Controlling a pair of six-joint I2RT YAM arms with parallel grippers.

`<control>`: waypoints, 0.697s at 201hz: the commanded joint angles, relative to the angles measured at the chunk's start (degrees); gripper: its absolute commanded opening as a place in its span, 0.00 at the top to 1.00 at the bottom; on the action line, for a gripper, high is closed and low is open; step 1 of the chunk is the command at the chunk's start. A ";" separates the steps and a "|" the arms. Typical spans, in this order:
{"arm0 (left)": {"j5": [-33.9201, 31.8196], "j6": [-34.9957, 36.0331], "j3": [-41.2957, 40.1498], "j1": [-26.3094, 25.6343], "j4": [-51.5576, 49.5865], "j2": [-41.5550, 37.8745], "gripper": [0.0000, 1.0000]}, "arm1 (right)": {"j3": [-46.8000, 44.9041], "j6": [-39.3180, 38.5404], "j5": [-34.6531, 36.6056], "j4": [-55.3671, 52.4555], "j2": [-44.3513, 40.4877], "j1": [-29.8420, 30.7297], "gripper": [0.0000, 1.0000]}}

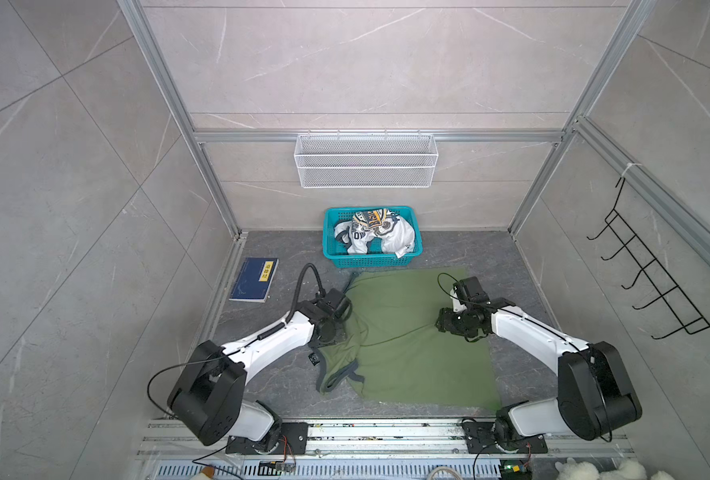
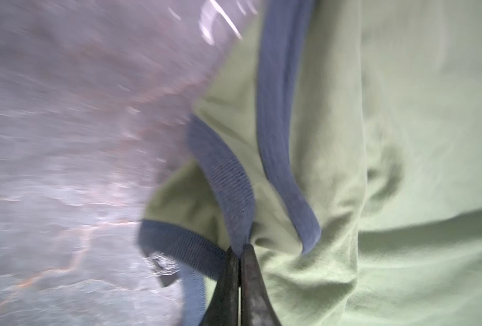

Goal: Fold and stack tank tops
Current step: Smooth out the tank top at the center of the table.

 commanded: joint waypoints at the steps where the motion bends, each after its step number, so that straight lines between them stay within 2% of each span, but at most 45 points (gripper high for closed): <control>1: -1.63 5.13 1.75 8.01 -2.11 -4.64 1.00 | 0.28 -0.23 2.55 0.18 1.32 0.36 0.37; 38: 1.98 9.27 7.15 21.74 1.44 -3.01 1.00 | 0.65 -0.02 3.43 0.38 2.98 0.38 0.37; 71: 3.46 8.93 13.43 29.27 4.35 4.65 1.00 | 1.54 0.14 4.86 -0.51 4.40 0.32 0.37; 97: 3.83 10.79 20.28 30.44 3.56 13.65 1.00 | 2.06 0.07 4.83 -0.16 4.84 0.32 0.37; 126: 0.07 12.77 27.92 30.83 0.85 22.97 0.93 | 2.36 -0.08 4.60 0.06 4.65 0.32 0.37; 133: -0.47 13.33 29.82 30.93 0.06 24.69 0.90 | 2.42 -0.19 4.60 0.03 4.69 0.30 0.37; 140: -0.80 13.55 31.74 30.96 -1.26 26.40 0.82 | 2.52 -0.29 4.60 0.02 4.76 0.32 0.37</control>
